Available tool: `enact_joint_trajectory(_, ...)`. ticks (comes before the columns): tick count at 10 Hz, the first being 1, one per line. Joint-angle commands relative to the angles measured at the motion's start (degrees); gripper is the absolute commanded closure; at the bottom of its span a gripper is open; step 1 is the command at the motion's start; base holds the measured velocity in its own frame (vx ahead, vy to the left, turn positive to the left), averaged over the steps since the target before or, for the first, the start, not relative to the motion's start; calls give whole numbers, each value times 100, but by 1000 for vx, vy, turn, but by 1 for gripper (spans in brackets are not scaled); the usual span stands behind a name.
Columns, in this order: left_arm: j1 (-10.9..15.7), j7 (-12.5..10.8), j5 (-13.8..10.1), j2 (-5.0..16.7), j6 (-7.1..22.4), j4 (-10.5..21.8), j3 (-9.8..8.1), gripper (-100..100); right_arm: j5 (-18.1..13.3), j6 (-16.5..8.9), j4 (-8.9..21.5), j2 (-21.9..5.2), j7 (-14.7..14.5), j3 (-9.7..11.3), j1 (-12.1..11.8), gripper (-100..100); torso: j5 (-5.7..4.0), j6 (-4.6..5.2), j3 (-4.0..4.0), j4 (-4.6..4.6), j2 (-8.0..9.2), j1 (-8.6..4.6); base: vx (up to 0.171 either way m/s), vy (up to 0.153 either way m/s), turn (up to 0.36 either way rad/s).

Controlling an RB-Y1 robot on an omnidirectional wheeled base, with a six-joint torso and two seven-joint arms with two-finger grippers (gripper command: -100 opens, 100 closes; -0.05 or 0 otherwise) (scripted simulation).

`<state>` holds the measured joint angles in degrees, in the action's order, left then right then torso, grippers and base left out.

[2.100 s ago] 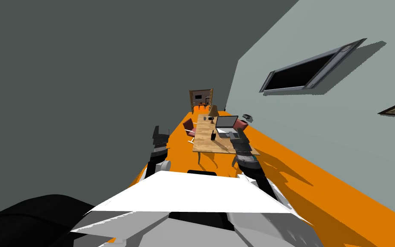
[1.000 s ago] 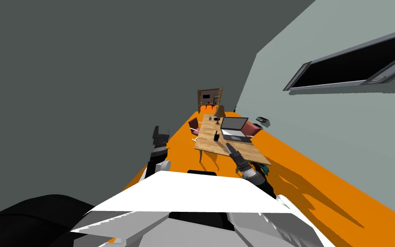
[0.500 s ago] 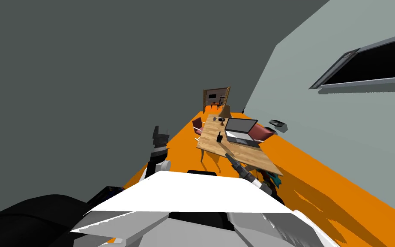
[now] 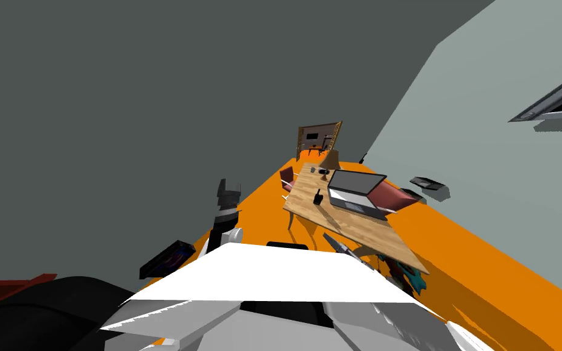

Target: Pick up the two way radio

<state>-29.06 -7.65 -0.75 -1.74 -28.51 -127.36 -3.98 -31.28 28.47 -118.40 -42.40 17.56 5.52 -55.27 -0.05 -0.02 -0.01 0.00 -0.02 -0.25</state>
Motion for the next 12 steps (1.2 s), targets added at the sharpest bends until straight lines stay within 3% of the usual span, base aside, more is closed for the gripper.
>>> enact_joint_trajectory(1,0,0,0,0,0,0,0,0,-172,-18,90,-153,43,66,-49,-100,0,0,0,0,0,0,-17,-51,139)
enact_joint_trajectory(4,-2,0,0,0,0,0,-1,0,-649,-52,346,-687,300,70,-381,-100,-1,7,-2,0,-3,2,-15,-43,246)
enact_joint_trajectory(5,-1,0,0,0,0,0,0,0,-649,-52,346,-786,300,70,-381,-100,-1,1,-3,-1,-6,0,-14,-48,178)
enact_joint_trajectory(6,-2,0,0,0,0,0,-1,0,-875,-70,477,-954,428,68,-536,-100,-1,6,-3,-1,-7,0,-25,-47,332)
enact_joint_trajectory(7,0,0,0,0,0,0,0,0,-875,-70,477,-1100,428,68,-536,-100,-1,0,-3,-1,-5,-2,-20,-46,210)
enact_joint_trajectory(12,-2,0,0,0,0,0,-2,0,-1487,-136,879,-1882,801,41,-944,-100,-1,7,-5,-1,-10,-2,-18,-49,304)
